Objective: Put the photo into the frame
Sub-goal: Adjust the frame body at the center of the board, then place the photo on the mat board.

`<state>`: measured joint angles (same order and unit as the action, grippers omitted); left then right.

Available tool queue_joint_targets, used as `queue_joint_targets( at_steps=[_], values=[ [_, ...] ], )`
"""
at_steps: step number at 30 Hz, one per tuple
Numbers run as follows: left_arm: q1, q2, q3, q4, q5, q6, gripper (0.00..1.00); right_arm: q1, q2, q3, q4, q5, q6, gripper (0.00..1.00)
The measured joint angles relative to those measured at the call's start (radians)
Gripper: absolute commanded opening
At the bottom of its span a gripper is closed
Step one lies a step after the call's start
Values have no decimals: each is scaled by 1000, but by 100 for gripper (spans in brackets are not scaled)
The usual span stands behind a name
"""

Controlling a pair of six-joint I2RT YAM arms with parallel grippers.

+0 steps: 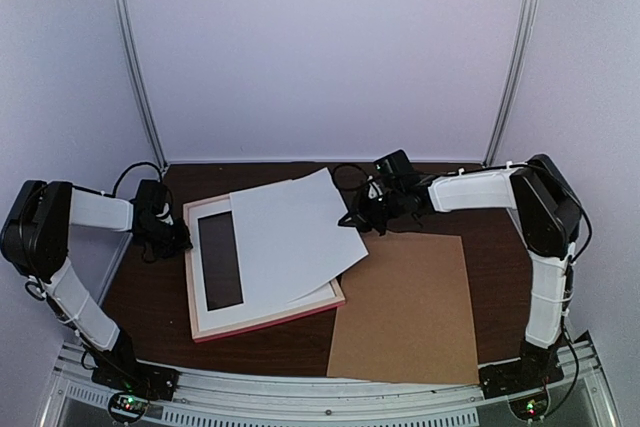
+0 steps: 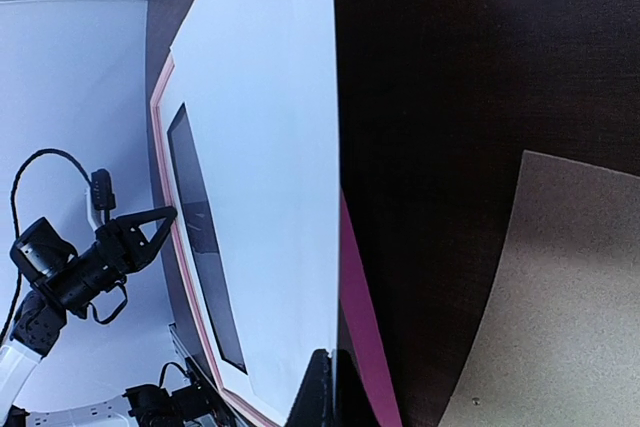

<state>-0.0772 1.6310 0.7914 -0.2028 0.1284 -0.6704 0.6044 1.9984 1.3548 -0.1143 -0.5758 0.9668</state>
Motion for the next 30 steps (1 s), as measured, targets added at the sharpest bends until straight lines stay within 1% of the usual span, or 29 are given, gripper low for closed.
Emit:
queue_joint_targets(
  at_steps=[11,19,26,30],
  values=[
    [-3,-14,-8,-31,56,50,0,19,39,45,18,-67,1,0],
    [-55,-31,-21,-44,69,48,0,31,40,46,18,-79,1,0],
    [-107,-55,-49,-33,63,-6,11,44,40,8,37,-78,10,0],
    [-124,-79,-70,-34,50,-36,18,53,40,-38,75,-77,44,0]
  ],
)
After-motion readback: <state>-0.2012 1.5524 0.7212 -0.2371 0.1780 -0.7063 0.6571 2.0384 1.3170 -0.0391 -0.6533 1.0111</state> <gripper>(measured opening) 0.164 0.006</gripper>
